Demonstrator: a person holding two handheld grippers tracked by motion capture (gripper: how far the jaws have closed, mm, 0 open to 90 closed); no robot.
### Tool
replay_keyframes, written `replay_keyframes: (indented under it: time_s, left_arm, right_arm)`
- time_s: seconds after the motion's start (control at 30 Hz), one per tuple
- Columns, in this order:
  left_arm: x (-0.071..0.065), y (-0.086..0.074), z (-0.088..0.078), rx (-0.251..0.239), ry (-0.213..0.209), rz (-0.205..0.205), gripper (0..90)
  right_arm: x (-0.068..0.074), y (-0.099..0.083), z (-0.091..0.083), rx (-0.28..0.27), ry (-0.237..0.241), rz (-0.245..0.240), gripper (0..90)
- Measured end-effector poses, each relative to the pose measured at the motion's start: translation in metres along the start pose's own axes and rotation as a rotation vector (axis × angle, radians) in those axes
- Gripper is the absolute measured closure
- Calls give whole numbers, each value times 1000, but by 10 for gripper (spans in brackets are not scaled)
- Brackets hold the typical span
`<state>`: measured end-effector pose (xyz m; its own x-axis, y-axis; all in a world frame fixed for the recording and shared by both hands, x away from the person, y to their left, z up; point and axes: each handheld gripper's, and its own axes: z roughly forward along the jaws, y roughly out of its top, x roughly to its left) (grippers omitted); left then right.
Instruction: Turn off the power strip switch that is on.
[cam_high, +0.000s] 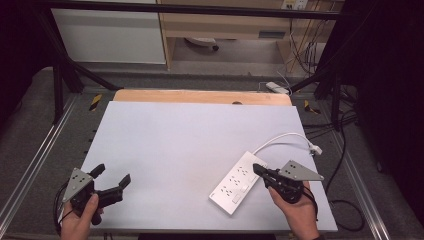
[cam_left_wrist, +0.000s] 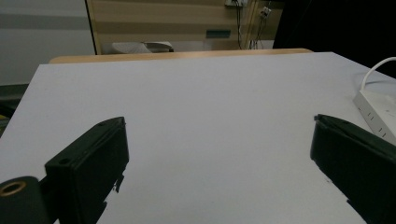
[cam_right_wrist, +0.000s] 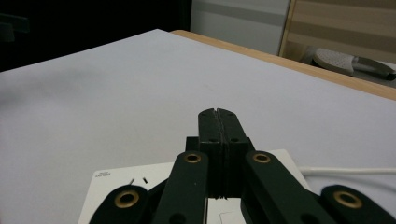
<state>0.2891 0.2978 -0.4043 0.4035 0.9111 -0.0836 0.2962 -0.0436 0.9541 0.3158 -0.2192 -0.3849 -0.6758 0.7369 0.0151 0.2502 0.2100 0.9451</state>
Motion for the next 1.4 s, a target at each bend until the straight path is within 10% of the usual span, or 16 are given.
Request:
replay_keyframes:
  time_s: [1.4]
  left_arm:
    - [-2,-1,3,17,-12,8,39]
  right_arm:
    - [14,-13,20,121,70,-15,897]
